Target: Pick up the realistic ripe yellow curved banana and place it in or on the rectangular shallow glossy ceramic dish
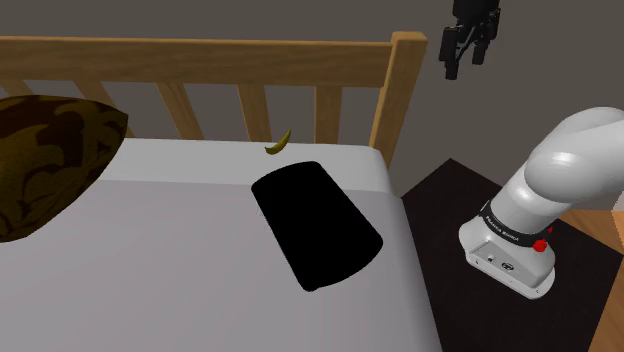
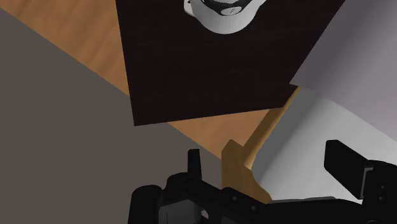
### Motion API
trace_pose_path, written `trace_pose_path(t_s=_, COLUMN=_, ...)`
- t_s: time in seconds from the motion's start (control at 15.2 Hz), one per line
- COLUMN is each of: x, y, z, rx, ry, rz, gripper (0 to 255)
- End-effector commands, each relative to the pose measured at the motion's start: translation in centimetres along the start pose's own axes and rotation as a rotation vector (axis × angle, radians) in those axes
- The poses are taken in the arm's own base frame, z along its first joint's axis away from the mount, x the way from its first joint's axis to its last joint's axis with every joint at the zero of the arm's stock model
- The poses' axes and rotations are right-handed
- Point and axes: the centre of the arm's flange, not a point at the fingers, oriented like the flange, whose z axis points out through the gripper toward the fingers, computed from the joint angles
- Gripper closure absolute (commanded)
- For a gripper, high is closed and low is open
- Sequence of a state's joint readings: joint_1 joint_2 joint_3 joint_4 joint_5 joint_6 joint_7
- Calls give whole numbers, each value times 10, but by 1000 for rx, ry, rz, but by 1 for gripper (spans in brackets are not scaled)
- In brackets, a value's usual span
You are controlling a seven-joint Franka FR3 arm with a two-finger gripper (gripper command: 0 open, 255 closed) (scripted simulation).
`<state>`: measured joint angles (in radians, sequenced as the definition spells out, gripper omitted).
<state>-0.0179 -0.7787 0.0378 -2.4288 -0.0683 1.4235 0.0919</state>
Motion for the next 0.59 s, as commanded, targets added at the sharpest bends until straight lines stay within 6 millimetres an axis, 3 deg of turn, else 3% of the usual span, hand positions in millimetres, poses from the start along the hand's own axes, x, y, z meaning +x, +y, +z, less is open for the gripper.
trace_pose_path(t_s=0.0, x=0, y=0, z=0, rx=0, ry=0, rz=0, gripper=0)
trace_pose_path(t_s=0.53, x=21, y=-95, z=27, rx=26, ry=22, rz=242, gripper=0)
